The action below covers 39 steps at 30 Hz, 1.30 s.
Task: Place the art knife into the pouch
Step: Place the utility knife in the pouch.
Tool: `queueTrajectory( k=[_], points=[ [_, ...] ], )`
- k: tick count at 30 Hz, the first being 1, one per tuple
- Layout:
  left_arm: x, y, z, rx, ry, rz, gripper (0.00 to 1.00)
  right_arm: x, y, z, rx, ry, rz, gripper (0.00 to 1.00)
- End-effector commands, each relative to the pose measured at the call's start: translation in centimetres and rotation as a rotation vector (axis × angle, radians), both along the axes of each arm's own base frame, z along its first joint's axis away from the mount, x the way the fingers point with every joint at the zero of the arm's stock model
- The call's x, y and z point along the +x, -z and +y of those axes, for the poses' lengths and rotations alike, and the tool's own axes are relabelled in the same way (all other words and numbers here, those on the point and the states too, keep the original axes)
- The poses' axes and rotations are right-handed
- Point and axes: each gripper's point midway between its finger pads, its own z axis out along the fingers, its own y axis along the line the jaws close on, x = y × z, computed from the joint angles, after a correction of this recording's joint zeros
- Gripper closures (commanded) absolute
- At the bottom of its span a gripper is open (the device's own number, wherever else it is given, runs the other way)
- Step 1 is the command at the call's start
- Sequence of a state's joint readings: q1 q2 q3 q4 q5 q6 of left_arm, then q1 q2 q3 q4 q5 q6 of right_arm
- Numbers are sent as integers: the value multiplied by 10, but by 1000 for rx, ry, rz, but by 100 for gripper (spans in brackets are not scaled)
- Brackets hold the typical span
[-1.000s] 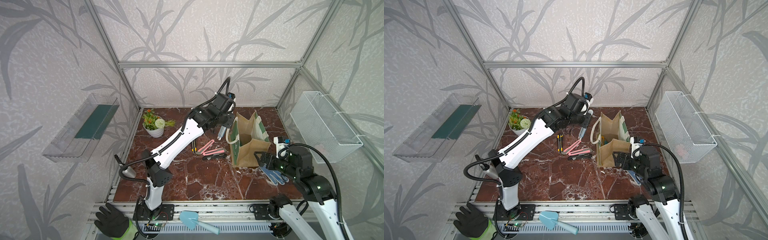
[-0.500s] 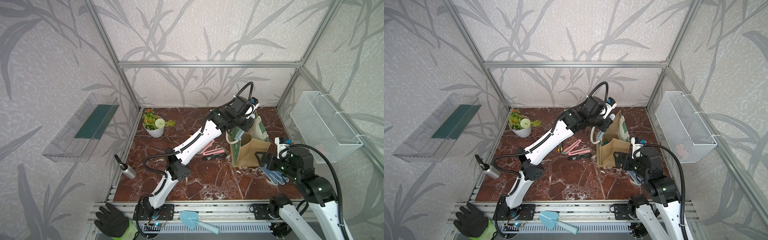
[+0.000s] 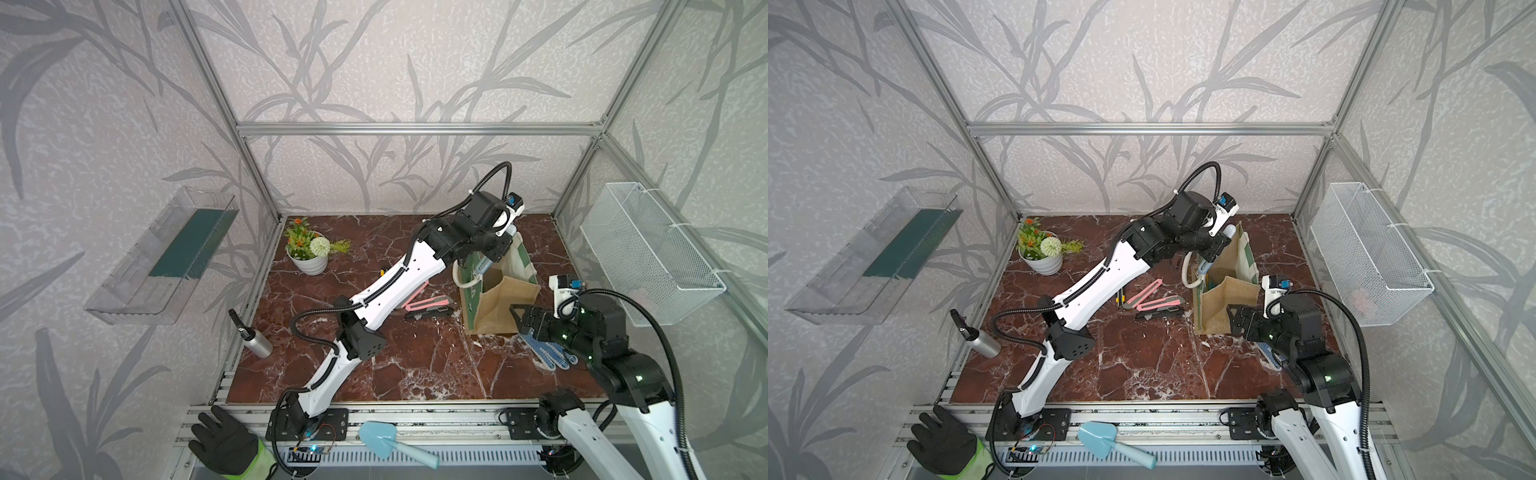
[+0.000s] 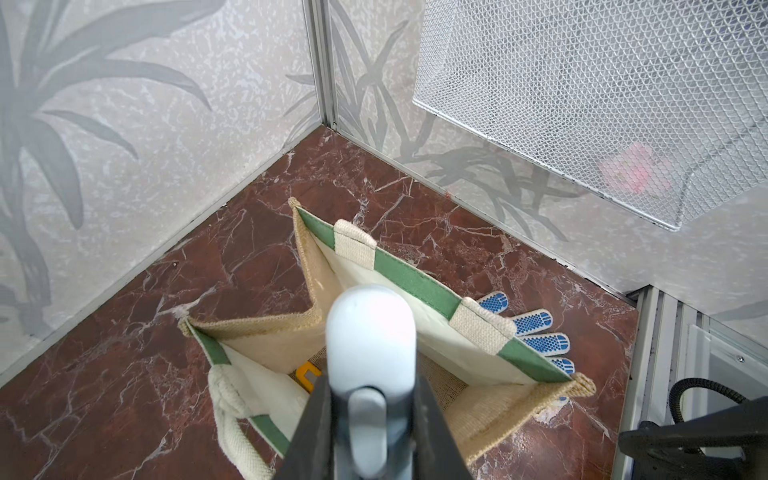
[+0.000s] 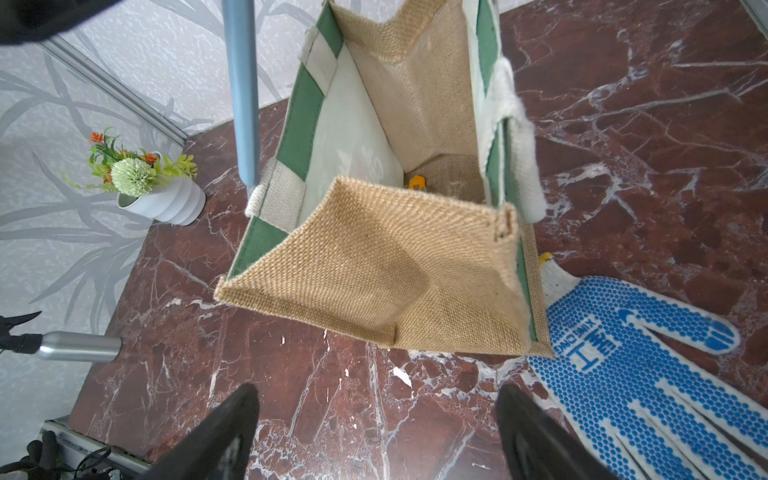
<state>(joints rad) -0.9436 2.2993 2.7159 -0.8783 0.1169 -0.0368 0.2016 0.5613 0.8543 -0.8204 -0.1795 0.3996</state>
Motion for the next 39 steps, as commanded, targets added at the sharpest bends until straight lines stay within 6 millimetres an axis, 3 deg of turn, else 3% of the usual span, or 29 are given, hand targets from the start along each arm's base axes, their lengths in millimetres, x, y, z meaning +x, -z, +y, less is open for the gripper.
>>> queueTrajectory(
  k=[1, 5, 30, 39],
  points=[
    [-10, -55, 6, -84, 27, -112, 95, -1, 6, -3, -13, 9, 14, 10],
    [-12, -52, 2, -76, 35, -119, 95, -1, 3, -3, -15, 12, 5, 10],
    [-28, -80, -3, -83, 77, -244, 95, 1, 1, -4, -36, 2, 7, 10],
    [-10, -36, -18, -1, 60, -234, 95, 3, 2, -3, -35, 2, 11, 10]
  ],
)
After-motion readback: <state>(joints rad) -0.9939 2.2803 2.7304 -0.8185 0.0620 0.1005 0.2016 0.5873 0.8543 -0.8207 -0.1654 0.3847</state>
